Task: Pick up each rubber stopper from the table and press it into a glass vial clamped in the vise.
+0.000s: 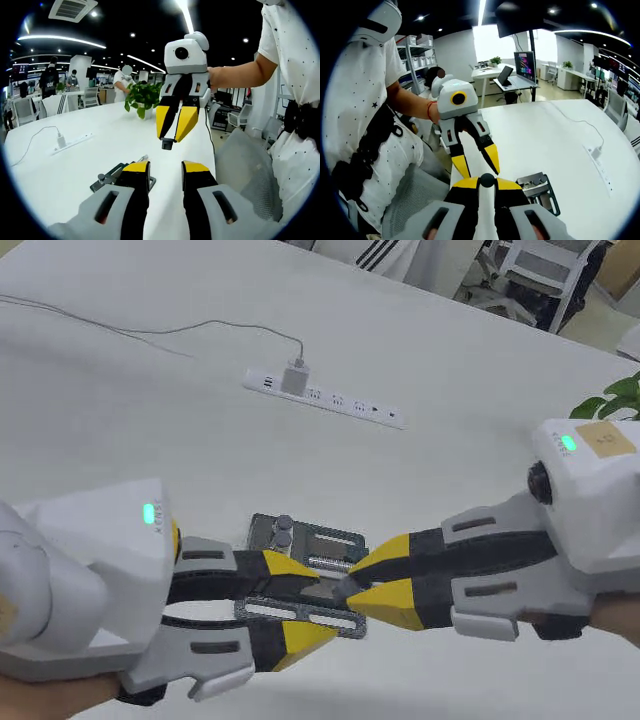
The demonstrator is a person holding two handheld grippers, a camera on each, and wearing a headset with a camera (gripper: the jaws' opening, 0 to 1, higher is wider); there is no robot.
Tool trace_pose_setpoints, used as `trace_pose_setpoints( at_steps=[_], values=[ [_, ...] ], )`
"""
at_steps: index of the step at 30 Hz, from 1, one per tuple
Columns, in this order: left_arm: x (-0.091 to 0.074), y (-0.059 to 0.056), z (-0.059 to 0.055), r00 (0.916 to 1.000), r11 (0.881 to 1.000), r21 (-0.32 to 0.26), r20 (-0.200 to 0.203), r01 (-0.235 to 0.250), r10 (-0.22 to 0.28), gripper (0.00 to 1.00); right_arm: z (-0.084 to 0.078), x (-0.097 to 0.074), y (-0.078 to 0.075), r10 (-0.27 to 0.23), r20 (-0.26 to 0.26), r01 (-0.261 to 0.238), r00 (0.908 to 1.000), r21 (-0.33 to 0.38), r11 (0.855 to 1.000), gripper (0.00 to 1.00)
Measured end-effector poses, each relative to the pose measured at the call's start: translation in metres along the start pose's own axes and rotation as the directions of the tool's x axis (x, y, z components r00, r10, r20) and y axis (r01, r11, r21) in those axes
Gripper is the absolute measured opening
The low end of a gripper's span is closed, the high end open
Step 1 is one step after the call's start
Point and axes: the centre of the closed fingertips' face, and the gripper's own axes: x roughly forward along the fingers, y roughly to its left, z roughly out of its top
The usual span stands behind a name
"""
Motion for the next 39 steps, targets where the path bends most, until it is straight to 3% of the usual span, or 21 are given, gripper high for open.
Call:
trace_pose_setpoints(
  at_steps=[9, 15, 18, 28, 35, 39],
  values=[
    [-0.022, 0.025, -0.023, 0.9951, 0.996, 0.013, -0.037, -0.091, 0.091, 0.37, 0.008, 0.018, -0.025, -0.058, -0.009, 0.058, 0.9983, 0.046, 0.997, 0.06],
    [-0.036, 0.042, -0.042, 0.9865, 0.988, 0.017, -0.063, -0.150, 0.151, 0.50, 0.004, 0.034, -0.048, -0.112, -0.057, 0.116, 0.9921, 0.078, 0.990, 0.07],
    [-0.043, 0.052, -0.057, 0.9762, 0.982, 0.060, -0.112, -0.180, 0.186, 0.52, -0.002, 0.042, -0.058, -0.129, -0.085, 0.137, 0.9880, 0.090, 0.987, 0.07],
    [-0.051, 0.070, -0.073, 0.9726, 0.979, 0.034, -0.116, -0.199, 0.202, 0.67, -0.025, 0.070, -0.083, -0.165, -0.161, 0.185, 0.9732, 0.119, 0.976, 0.07],
    [-0.046, 0.074, -0.081, 0.9752, 0.981, 0.027, -0.111, -0.190, 0.192, 0.77, -0.048, 0.084, -0.096, -0.185, -0.237, 0.213, 0.9536, 0.096, 0.972, 0.07],
    [-0.045, 0.075, -0.084, 0.9757, 0.982, 0.017, -0.107, -0.190, 0.191, 0.80, -0.057, 0.091, -0.097, -0.183, -0.260, 0.215, 0.9480, 0.099, 0.972, 0.07]
  ],
)
